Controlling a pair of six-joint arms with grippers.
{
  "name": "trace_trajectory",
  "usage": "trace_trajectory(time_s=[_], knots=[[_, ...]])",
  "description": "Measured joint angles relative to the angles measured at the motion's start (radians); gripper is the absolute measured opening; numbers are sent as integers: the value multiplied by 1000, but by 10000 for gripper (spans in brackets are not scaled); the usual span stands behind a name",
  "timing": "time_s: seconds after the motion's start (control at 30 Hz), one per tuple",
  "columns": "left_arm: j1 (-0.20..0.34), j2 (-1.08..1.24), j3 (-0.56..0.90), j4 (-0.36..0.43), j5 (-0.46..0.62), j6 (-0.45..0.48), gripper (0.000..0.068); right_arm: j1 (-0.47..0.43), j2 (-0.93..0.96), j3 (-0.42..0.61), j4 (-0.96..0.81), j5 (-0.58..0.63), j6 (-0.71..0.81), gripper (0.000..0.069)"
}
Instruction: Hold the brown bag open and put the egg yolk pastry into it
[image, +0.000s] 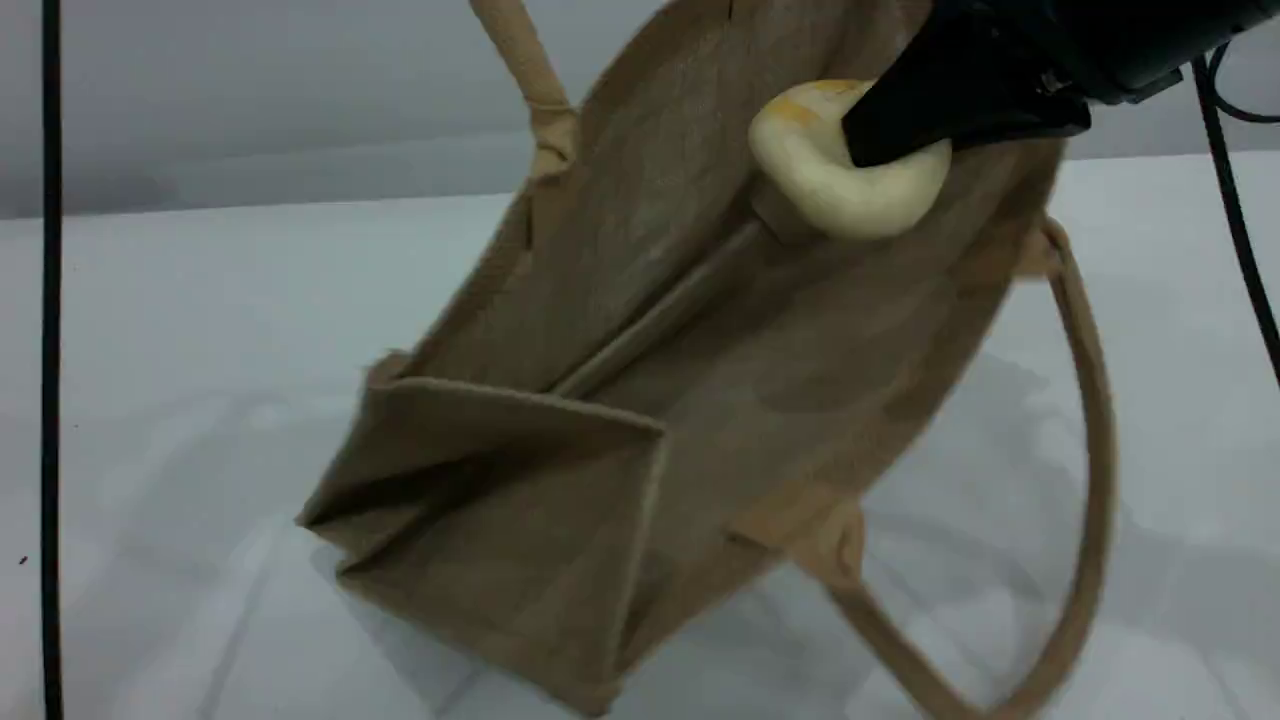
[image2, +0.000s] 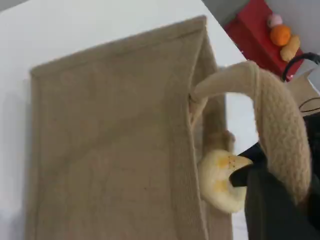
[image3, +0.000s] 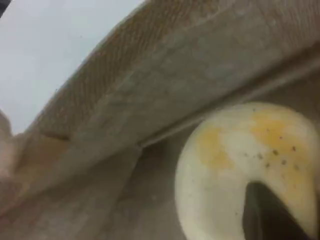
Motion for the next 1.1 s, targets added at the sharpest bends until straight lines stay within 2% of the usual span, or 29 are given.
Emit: trace_trajectory(time_s=[0.23,0.4,0.57,0.67,0.87,1.0,1.1], knots=[[0,0,0,46,0,-28,81,0,0,0,6,0,-2,43],[0,0,0,45,-1,-32,81,1,0,0,25,0,-1,44],[0,0,0,45,-1,-32,81,46,4,0,78,-15,-39,44],[0,0,0,45,-1,-32,81,100,16,0,135,-59,-88,44],[0,0,0,42,-1,-32,81,201,102,0,297,-219,-219,44],[0,0,0,42,-1,-31,81,213,174,-16,441,-214,-352,44],[0,0,0,41,-1,-31,81,213,229,-52,476,-197,-431,45]])
